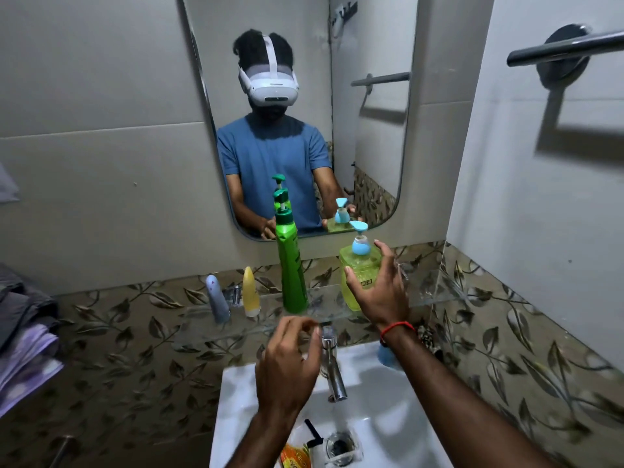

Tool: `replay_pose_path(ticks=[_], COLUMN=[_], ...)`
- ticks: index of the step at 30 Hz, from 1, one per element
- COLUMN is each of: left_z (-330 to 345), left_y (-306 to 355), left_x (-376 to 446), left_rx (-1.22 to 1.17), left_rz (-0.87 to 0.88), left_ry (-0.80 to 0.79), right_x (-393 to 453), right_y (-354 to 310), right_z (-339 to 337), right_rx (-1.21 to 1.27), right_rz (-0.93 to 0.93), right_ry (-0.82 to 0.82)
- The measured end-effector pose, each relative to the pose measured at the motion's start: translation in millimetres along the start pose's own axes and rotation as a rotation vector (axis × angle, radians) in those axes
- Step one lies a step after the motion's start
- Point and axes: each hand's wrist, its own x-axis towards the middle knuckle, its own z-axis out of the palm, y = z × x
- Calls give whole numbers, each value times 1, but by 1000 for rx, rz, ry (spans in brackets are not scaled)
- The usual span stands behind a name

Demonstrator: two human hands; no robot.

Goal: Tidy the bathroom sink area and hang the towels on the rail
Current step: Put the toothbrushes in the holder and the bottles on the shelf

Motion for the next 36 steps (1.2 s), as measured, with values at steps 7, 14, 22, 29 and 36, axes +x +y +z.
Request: replay_pose_path(ticks=[7, 14, 22, 29, 36], left_z=[-10, -10, -16, -18, -14], left_y=[-12, -7, -3, -7, -3], left_x=[13, 27, 42, 35, 29], left_rx=[-21, -8, 28, 20, 4], left_rz=[-41, -29, -10, -26, -31], left_ry=[69, 81, 130, 126, 97], right_x=[-14, -80, -72, -59, -83], right_y=[38, 131, 151, 165, 145], right_z=[-3, 13, 38, 43, 9], right_rx=[237, 41, -97, -53, 90], right_rz=[44, 388, 456, 570, 491], right_ry=[77, 264, -153, -232, 111])
